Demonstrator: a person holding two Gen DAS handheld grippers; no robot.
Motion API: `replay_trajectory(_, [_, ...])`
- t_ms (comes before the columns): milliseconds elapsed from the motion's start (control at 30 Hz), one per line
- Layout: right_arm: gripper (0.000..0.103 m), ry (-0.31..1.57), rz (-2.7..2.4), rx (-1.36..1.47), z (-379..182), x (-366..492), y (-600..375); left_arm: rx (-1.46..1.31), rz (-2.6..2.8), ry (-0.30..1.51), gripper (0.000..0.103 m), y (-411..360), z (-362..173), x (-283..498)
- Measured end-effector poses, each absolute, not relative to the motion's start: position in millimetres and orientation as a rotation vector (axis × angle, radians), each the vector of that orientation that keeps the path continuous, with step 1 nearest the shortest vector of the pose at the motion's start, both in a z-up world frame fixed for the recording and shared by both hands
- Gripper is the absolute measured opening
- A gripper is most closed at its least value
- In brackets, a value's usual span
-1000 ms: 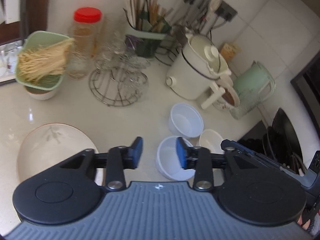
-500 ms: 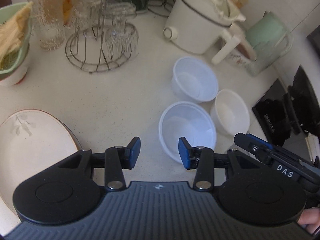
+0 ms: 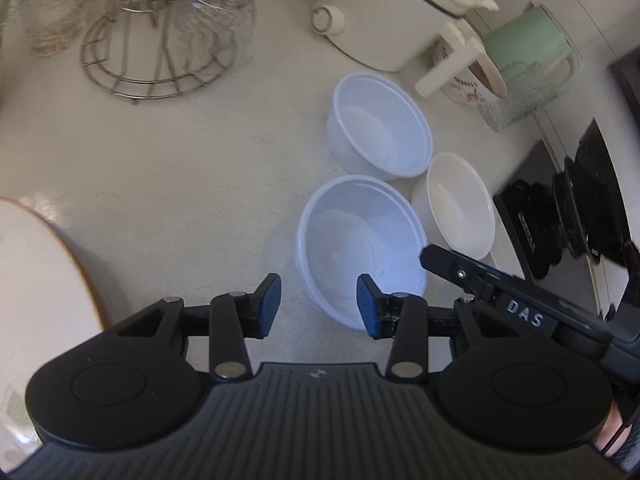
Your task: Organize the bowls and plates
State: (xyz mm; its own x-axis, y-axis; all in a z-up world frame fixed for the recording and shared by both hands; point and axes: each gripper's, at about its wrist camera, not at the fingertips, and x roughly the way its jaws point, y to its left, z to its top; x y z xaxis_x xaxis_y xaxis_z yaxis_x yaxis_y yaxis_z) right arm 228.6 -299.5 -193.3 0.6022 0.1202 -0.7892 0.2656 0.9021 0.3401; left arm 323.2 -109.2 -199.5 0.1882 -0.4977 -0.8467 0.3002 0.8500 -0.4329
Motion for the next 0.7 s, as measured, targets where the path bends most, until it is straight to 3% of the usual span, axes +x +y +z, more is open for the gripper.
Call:
replay_trajectory(67, [0.031,0.934,-0.087,0.451,-196.3,230.9,-298.0,-0.163,-0.575,1.268,0.042,-115.0,-204.8,323.9])
replay_trajectory(133, [0.027,0.945,-0.090,0.430,-199.6,233.6,-295.7,-0.167,-0.573,1.269,0.024,-118.7,-209.2,326.0])
replay_trajectory(200, [0.025,0.949,-0.097,0.403,-201.9,234.9,-293.7,-0.171,-0.547,1.271,0.013,-119.4,-211.9,328.7])
replay_trajectory(700, [0.021,0.952,0.007,0.406,-203.4,233.1,-284.1,-0.163,-0.512,1.254,0.011,-96.4,-196.8,322.7])
